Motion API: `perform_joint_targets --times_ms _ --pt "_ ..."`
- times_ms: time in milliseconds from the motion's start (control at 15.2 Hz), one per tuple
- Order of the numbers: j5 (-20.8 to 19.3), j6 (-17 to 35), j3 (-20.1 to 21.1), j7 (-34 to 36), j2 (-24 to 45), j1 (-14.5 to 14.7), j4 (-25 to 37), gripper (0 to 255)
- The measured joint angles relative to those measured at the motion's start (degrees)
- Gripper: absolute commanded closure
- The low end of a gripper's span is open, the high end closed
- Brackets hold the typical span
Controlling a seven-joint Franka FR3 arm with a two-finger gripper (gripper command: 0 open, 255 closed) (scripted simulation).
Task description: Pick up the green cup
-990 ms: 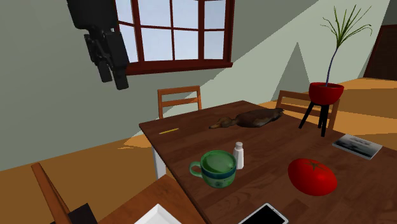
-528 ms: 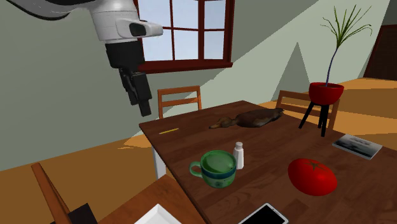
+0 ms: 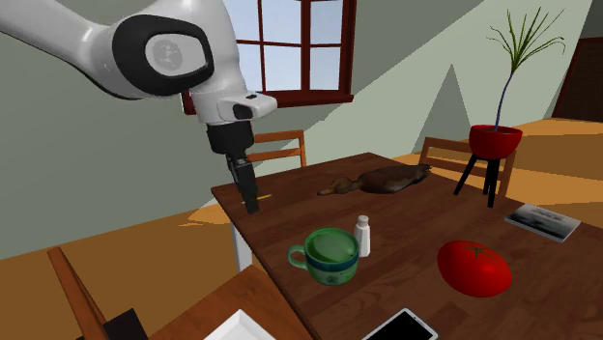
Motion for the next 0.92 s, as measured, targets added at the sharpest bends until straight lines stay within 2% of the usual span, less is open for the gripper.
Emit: perform_joint_targets --times_ms 330,594,792,924 --pt "-4.23 9.24 2.3 9.16 10.8 -3.35 2.13 0" --pt "-9.64 15.33 2.96 17.61 19.23 -5.61 4.48 0" --pt "-14.99 19.08 2.38 24.92 26.45 -6.39 7.69 0" --pt "-16.7 20.35 1.95 27.25 28.5 -6.3 8.37 0"
